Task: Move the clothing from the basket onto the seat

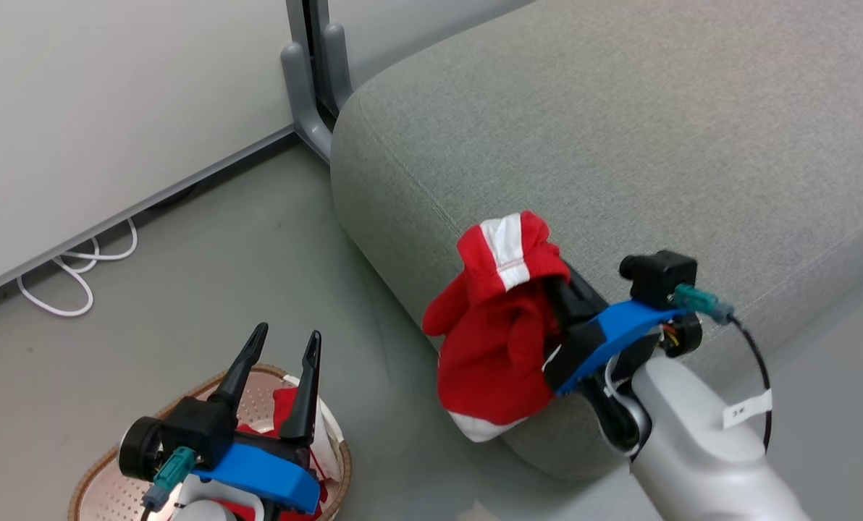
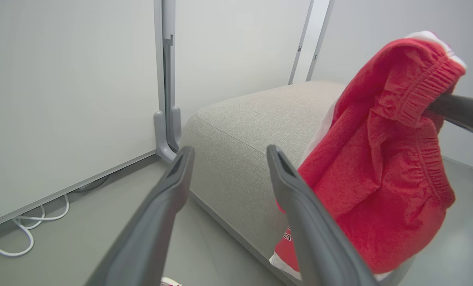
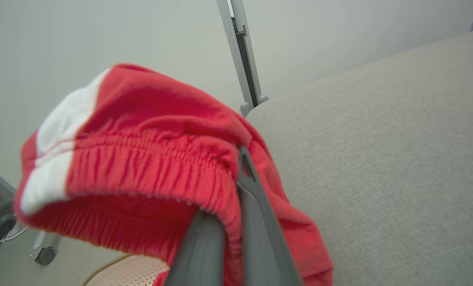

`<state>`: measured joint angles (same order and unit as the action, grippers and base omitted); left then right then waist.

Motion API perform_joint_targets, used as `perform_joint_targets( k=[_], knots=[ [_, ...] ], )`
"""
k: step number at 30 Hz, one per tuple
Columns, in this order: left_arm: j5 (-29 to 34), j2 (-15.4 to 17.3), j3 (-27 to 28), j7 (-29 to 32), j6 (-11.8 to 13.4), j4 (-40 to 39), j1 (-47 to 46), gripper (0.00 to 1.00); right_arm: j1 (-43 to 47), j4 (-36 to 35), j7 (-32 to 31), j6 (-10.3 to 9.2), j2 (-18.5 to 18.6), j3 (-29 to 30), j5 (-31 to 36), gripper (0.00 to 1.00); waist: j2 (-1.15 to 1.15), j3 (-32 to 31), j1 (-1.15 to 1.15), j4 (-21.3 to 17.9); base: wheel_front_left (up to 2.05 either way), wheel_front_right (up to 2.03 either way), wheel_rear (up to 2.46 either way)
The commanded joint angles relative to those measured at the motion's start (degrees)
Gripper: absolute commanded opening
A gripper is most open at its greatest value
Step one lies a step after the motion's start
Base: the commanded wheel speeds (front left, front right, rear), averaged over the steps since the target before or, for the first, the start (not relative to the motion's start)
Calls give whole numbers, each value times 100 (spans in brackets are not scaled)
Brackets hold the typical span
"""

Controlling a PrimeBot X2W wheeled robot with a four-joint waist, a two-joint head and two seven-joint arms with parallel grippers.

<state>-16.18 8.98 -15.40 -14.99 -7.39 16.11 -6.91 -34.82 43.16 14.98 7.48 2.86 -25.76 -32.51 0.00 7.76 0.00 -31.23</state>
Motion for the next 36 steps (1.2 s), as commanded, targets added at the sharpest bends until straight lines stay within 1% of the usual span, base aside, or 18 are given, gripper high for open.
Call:
perform_joint_targets(
  k=[1,4,5,8,12,13,17,18,20,22,24,27,29,36],
  knots=[
    [27,37,11,-30,-13,-34,-92,100,-161,-12,31,3,4,71,-54,0,0,77,0,26,0,0,0],
    [79,98,-23,-30,-13,-111,-161,100,-565,153,31,2,6,454,113,0,0,279,0,112,0,0,0],
    [100,113,-46,-30,-13,-135,-188,100,-726,266,30,2,13,683,195,0,0,353,0,157,0,0,0],
    [126,186,-109,-30,-13,-231,-323,100,-1319,490,29,2,188,1334,469,0,0,662,0,325,0,0,0],
    [173,373,-267,-30,-13,-350,-586,100,-2056,638,-38,3,579,2108,728,0,0,1192,0,565,0,0,0],
    [177,419,-328,-30,-13,-389,-680,100,-2217,661,-64,2,739,2307,791,0,0,1354,0,649,0,0,0],
    [212,656,-473,-29,-13,-570,-1080,100,-2751,636,-159,3,1143,3082,707,0,0,2009,0,935,0,0,0],
    [218,691,-487,-29,-13,-625,-1163,100,-2841,612,-186,3,1152,3300,497,0,0,2151,0,999,0,0,0],
    [230,801,-512,-29,-13,-713,-1308,100,-2896,663,-241,2,1467,3576,586,0,0,2440,0,1128,0,0,0],
    [259,894,-489,-30,-13,-821,-1471,100,-3026,696,-213,4,1586,3899,513,0,0,2734,0,1215,0,0,0],
    [278,994,-499,-30,-13,-933,-1609,100,-3074,783,-186,3,1697,4153,578,0,0,3019,0,1292,0,0,0],
    [319,1107,-497,-30,-13,-1083,-1848,100,-3076,985,-115,2,1794,4514,672,0,0,3376,0,1382,0,0,0],
    [350,1155,-498,-29,-13,-1157,-1967,100,-3037,1143,-68,3,1772,4699,793,0,0,3538,0,1412,0,0,0],
    [415,1207,-586,-29,-13,-1282,-2101,100,-2897,1457,22,2,1604,5168,1157,0,0,3726,0,1445,0,0,0]
  ],
)
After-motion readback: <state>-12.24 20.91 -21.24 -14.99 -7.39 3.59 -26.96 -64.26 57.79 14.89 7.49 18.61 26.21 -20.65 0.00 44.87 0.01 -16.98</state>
